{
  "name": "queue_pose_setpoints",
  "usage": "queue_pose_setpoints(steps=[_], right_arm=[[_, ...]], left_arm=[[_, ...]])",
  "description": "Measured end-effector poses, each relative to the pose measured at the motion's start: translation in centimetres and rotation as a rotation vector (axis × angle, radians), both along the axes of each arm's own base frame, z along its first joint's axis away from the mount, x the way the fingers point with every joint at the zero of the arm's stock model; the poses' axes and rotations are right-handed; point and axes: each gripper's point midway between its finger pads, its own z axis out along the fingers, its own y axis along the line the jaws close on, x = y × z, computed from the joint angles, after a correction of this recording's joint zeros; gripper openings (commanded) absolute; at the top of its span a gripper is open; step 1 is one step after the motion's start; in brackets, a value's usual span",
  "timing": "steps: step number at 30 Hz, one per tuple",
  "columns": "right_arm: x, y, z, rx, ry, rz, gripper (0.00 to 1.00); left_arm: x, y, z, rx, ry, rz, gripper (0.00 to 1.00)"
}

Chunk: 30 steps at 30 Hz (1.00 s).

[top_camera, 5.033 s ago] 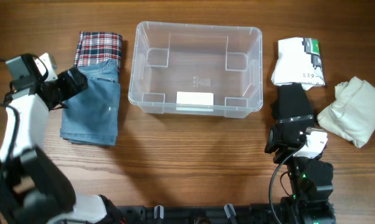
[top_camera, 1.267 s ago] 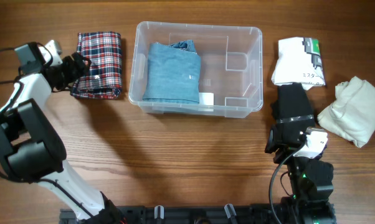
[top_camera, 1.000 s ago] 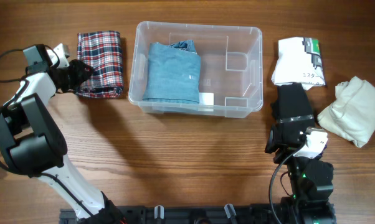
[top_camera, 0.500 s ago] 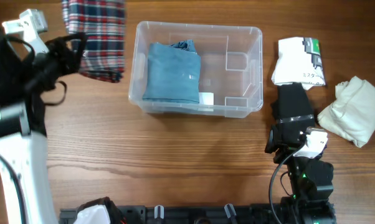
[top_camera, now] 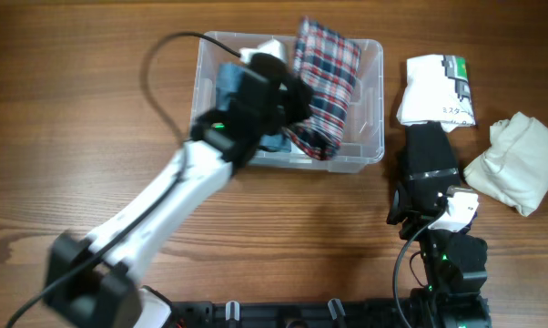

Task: Pack container
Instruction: 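Place the plaid shirt beside the jeans in the box, then retract the left arm and reach the right gripper to the beige cloth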

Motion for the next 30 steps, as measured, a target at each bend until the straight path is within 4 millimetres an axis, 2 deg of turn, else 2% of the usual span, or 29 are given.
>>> queue_pose_setpoints(steps=[2, 4, 6, 7, 8, 9, 10, 11, 15, 17, 20, 22, 23, 24, 25, 26, 27, 28, 30], right_arm=[[0.0, 0.0, 0.0, 0.0, 0.0, 0.0, 1.0], [0.0, 0.0, 0.0, 0.0, 0.0, 0.0, 1.0], [0.0, 0.0, 0.0, 0.0, 0.0, 0.0, 1.0], [0.0, 0.0, 0.0, 0.0, 0.0, 0.0, 1.0], [0.0, 0.0, 0.0, 0.0, 0.0, 0.0, 1.0], [0.0, 0.0, 0.0, 0.0, 0.0, 0.0, 1.0], [0.0, 0.0, 0.0, 0.0, 0.0, 0.0, 1.0], [0.0, 0.0, 0.0, 0.0, 0.0, 0.0, 1.0], [0.0, 0.0, 0.0, 0.0, 0.0, 0.0, 1.0], [0.0, 0.0, 0.0, 0.0, 0.0, 0.0, 1.0], [0.0, 0.0, 0.0, 0.0, 0.0, 0.0, 1.0], [0.0, 0.0, 0.0, 0.0, 0.0, 0.0, 1.0], [0.0, 0.0, 0.0, 0.0, 0.0, 0.0, 1.0], [0.0, 0.0, 0.0, 0.0, 0.0, 0.0, 1.0], [0.0, 0.0, 0.0, 0.0, 0.0, 0.0, 1.0], [0.0, 0.0, 0.0, 0.0, 0.0, 0.0, 1.0], [0.0, 0.0, 0.0, 0.0, 0.0, 0.0, 1.0], [0.0, 0.0, 0.0, -0.001, 0.0, 0.0, 1.0], [0.0, 0.0, 0.0, 0.0, 0.0, 0.0, 1.0]], left_arm=[[0.6, -1.4, -3.2, 0.003, 0.056, 0.03, 0.04], [1.3, -1.9, -7.0, 0.007, 0.133, 0.082, 0.04], [1.7, -2.4, -9.6, 0.002, 0.181, 0.11, 0.06], [1.7, -2.6, -11.0, 0.005, 0.205, 0.121, 0.15], [1.7, -2.6, -11.6, 0.007, 0.218, 0.126, 0.36], [1.6, -2.6, -11.9, 0.009, 0.223, 0.127, 0.5], [1.7, -2.6, -11.8, 0.007, 0.222, 0.128, 0.67], [1.8, -2.8, -11.6, 0.0, 0.211, 0.125, 0.75], [1.9, -2.7, -10.5, 0.034, 0.15, 0.049, 0.74], [1.5, -1.4, -8.0, 0.064, 0.108, 0.004, 0.74], [1.2, 2.3, -2.2, 0.086, 0.011, -0.004, 0.74], [0.1, 7.1, 2.4, 0.134, -0.063, 0.009, 0.76], [-0.7, 10.3, 4.8, 0.173, -0.105, 0.037, 0.77], [-1.4, 12.6, 6.1, 0.203, -0.124, 0.065, 0.81], [-2.6, 16.1, 7.2, 0.252, -0.129, 0.12, 0.86], [-3.5, 18.9, 7.8, 0.29, -0.125, 0.172, 0.99], [-4.3, 21.0, 8.1, 0.323, -0.118, 0.214, 1.0], [-5.4, 24.0, 8.2, 0.359, -0.092, 0.283, 1.0], [-7.1, 28.3, 8.2, 0.408, -0.049, 0.395, 1.0]])
